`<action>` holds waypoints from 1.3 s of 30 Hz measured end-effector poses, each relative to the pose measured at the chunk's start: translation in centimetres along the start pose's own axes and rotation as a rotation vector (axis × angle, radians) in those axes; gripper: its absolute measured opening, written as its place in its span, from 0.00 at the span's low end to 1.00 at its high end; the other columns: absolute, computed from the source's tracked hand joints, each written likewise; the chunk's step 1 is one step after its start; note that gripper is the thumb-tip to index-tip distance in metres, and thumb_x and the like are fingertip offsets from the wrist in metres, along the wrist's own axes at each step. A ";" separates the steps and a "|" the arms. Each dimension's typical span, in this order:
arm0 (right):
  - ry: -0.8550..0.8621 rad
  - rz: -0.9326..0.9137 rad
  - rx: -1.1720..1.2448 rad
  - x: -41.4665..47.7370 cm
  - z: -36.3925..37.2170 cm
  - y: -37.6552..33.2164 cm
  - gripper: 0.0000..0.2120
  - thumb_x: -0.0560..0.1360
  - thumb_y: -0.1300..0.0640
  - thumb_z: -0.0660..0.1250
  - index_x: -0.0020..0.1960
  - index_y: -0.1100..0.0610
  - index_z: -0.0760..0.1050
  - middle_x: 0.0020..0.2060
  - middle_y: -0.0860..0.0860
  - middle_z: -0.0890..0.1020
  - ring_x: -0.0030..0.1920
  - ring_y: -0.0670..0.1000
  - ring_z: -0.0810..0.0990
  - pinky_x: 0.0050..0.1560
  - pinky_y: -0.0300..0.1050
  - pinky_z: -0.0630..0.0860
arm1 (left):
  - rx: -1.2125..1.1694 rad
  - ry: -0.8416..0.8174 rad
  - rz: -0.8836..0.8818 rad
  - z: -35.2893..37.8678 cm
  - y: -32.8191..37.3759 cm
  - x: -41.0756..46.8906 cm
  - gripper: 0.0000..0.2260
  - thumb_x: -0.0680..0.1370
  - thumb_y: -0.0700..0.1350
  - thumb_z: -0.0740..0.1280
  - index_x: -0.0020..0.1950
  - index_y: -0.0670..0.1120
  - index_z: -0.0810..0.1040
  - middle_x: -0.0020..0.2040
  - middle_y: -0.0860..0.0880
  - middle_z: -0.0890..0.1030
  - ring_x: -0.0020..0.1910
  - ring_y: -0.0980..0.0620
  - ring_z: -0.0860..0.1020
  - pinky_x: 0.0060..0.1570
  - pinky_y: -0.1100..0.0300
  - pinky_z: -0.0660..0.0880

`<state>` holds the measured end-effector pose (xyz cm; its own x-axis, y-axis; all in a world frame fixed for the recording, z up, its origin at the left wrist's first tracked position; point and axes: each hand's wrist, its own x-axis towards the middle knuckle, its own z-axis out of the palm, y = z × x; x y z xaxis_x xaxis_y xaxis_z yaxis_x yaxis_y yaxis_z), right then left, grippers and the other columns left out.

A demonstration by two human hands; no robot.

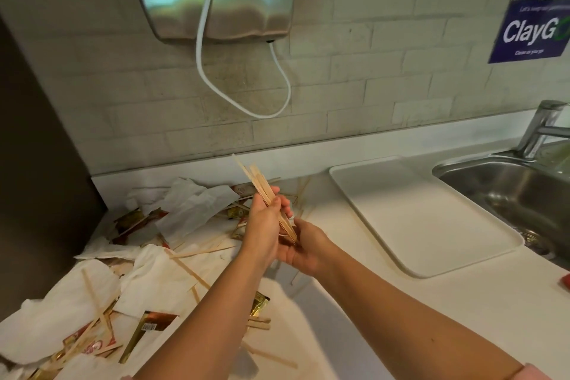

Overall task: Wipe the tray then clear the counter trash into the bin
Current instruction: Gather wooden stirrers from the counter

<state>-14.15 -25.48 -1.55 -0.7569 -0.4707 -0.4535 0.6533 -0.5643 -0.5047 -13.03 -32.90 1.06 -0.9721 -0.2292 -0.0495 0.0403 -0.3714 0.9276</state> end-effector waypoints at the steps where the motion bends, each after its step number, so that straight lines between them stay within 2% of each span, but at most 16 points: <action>1: -0.010 -0.017 0.018 -0.4 0.1 0.1 0.22 0.83 0.50 0.45 0.53 0.64 0.72 0.41 0.61 0.79 0.38 0.57 0.84 0.36 0.55 0.82 | 0.023 -0.016 -0.007 -0.1 0.0 -0.1 0.10 0.82 0.37 0.54 0.52 0.49 0.72 0.37 0.48 0.72 0.38 0.53 0.71 0.49 0.56 0.72; 4: -0.050 -0.108 0.040 -1.3 0.2 0.3 0.19 0.83 0.52 0.48 0.50 0.61 0.73 0.36 0.58 0.80 0.38 0.55 0.83 0.40 0.53 0.81 | 0.085 -0.069 -0.050 -0.1 -0.4 -0.9 0.11 0.81 0.36 0.55 0.58 0.47 0.72 0.39 0.48 0.74 0.40 0.53 0.73 0.54 0.53 0.73; 7: -0.039 -0.180 -0.031 -2.3 0.0 0.7 0.16 0.82 0.54 0.52 0.45 0.58 0.75 0.27 0.53 0.80 0.32 0.50 0.82 0.36 0.47 0.81 | 0.167 -0.109 -0.079 -0.1 -0.8 -1.7 0.10 0.81 0.37 0.55 0.57 0.46 0.73 0.40 0.47 0.74 0.41 0.52 0.74 0.48 0.57 0.74; 10: -0.001 -0.239 -0.160 -3.3 -1.0 1.2 0.15 0.82 0.52 0.54 0.48 0.55 0.78 0.33 0.53 0.80 0.36 0.50 0.79 0.38 0.46 0.80 | 0.322 -0.132 -0.103 0.1 -0.9 -2.3 0.09 0.82 0.40 0.56 0.52 0.48 0.74 0.45 0.46 0.76 0.44 0.49 0.76 0.46 0.54 0.75; 12: 0.057 -0.278 -0.228 -4.3 -1.7 1.3 0.16 0.82 0.54 0.52 0.48 0.56 0.78 0.32 0.53 0.79 0.35 0.51 0.77 0.38 0.45 0.78 | 0.404 -0.161 -0.094 0.4 -1.0 -2.9 0.09 0.82 0.41 0.56 0.47 0.49 0.74 0.43 0.47 0.76 0.40 0.49 0.76 0.38 0.57 0.74; 13: 0.084 -0.290 -0.286 -4.9 -2.1 1.3 0.16 0.83 0.55 0.51 0.48 0.58 0.77 0.30 0.53 0.79 0.33 0.50 0.77 0.36 0.43 0.77 | 0.429 -0.178 -0.091 0.5 -1.0 -3.2 0.09 0.82 0.41 0.56 0.46 0.47 0.74 0.41 0.47 0.75 0.37 0.50 0.74 0.34 0.59 0.72; 15: 0.087 -0.304 -0.420 -6.2 -2.8 0.9 0.16 0.82 0.57 0.52 0.46 0.59 0.76 0.28 0.51 0.79 0.31 0.50 0.75 0.32 0.42 0.73 | 0.451 -0.209 -0.097 0.9 -1.1 -3.7 0.07 0.82 0.41 0.56 0.51 0.44 0.73 0.37 0.48 0.74 0.34 0.52 0.73 0.33 0.61 0.71; 17: 0.025 -0.302 -0.497 -7.5 -3.5 0.3 0.15 0.81 0.57 0.51 0.46 0.60 0.75 0.29 0.51 0.80 0.31 0.50 0.75 0.33 0.42 0.70 | 0.433 -0.248 -0.121 1.4 -1.3 -4.3 0.07 0.82 0.41 0.56 0.53 0.43 0.73 0.35 0.47 0.72 0.31 0.51 0.71 0.29 0.62 0.70; 20: -0.088 -0.282 -0.610 -9.4 -4.7 -0.4 0.10 0.80 0.60 0.53 0.48 0.59 0.73 0.34 0.53 0.78 0.30 0.49 0.75 0.35 0.42 0.71 | 0.446 -0.320 -0.154 2.3 -1.7 -5.3 0.07 0.82 0.40 0.56 0.47 0.45 0.72 0.32 0.47 0.69 0.24 0.51 0.66 0.22 0.62 0.66; 22: -0.117 -0.276 -0.705 -10.6 -5.6 -0.7 0.08 0.79 0.64 0.53 0.48 0.59 0.71 0.34 0.52 0.76 0.29 0.48 0.75 0.36 0.42 0.73 | 0.471 -0.389 -0.179 3.0 -2.1 -6.3 0.08 0.82 0.39 0.56 0.45 0.44 0.73 0.29 0.46 0.69 0.19 0.52 0.66 0.20 0.62 0.67; 25: -0.077 -0.276 -0.742 -12.8 -7.6 -1.1 0.09 0.81 0.64 0.53 0.47 0.58 0.71 0.32 0.51 0.72 0.28 0.46 0.71 0.32 0.38 0.71 | 0.438 -0.438 -0.222 4.6 -2.9 -8.2 0.08 0.82 0.40 0.57 0.48 0.43 0.74 0.29 0.45 0.71 0.21 0.51 0.70 0.26 0.60 0.72; 28: -0.063 -0.242 -0.776 -15.8 -10.4 -1.8 0.08 0.82 0.63 0.53 0.50 0.57 0.71 0.30 0.49 0.69 0.27 0.44 0.66 0.29 0.36 0.65 | 0.354 -0.406 -0.239 6.8 -3.9 -10.4 0.10 0.82 0.44 0.56 0.48 0.45 0.76 0.36 0.46 0.76 0.29 0.52 0.72 0.33 0.60 0.73; 30: -0.068 -0.204 -0.783 -17.9 -12.5 -2.3 0.08 0.81 0.63 0.53 0.53 0.57 0.70 0.30 0.49 0.68 0.27 0.45 0.65 0.29 0.36 0.64 | 0.320 -0.401 -0.250 8.2 -4.8 -11.9 0.10 0.82 0.45 0.56 0.47 0.45 0.75 0.40 0.47 0.78 0.31 0.52 0.73 0.35 0.59 0.75; 33: -0.061 -0.152 -0.786 -21.4 -15.7 -2.9 0.08 0.82 0.61 0.53 0.49 0.56 0.70 0.31 0.51 0.69 0.28 0.46 0.65 0.30 0.38 0.65 | 0.346 -0.446 -0.274 10.6 -6.7 -14.8 0.09 0.82 0.44 0.56 0.47 0.45 0.75 0.42 0.48 0.80 0.32 0.53 0.73 0.36 0.60 0.76; 36: -0.066 -0.115 -0.824 -24.6 -18.8 -3.2 0.12 0.82 0.55 0.51 0.44 0.57 0.68 0.30 0.51 0.69 0.27 0.47 0.66 0.31 0.40 0.67 | 0.378 -0.481 -0.293 13.1 -8.9 -17.8 0.08 0.81 0.43 0.58 0.47 0.45 0.76 0.40 0.50 0.79 0.30 0.55 0.71 0.33 0.63 0.77; 39: -0.058 -0.063 -0.809 -27.8 -23.1 -3.0 0.14 0.83 0.53 0.49 0.45 0.57 0.68 0.29 0.51 0.70 0.27 0.47 0.67 0.31 0.39 0.67 | 0.415 -0.537 -0.329 15.6 -11.7 -21.3 0.07 0.80 0.42 0.61 0.46 0.46 0.77 0.31 0.50 0.76 0.30 0.53 0.72 0.36 0.62 0.76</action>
<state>5.35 4.99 -4.33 -0.7779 -0.5015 -0.3785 0.4032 0.0635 -0.9129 3.61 -9.67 -2.97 -0.9022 0.3446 -0.2593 -0.2587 0.0485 0.9647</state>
